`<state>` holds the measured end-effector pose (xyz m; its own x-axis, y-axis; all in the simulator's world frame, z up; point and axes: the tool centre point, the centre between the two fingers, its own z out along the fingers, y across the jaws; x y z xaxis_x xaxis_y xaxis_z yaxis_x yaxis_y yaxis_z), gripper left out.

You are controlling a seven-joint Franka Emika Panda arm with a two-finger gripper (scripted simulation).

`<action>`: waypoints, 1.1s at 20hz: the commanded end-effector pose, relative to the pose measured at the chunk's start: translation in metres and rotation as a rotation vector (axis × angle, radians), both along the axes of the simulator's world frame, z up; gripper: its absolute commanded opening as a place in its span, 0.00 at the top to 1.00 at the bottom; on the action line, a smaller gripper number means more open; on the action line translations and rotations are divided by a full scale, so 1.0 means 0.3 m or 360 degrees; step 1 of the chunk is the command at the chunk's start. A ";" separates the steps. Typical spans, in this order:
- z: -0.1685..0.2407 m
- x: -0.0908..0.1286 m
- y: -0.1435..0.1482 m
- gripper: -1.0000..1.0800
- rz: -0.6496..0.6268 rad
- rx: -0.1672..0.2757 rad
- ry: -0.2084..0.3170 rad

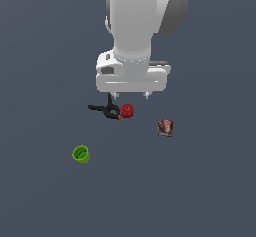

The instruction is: Pick up a designated object from a clutter of objects.

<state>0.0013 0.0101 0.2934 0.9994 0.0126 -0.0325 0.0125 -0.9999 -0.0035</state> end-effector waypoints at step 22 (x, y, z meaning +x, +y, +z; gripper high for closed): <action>-0.573 -0.050 0.459 0.04 -0.0277 -0.0037 -0.0046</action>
<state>-0.0094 0.1378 0.1336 0.9890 -0.1476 -0.0051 -0.1474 -0.9889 0.0199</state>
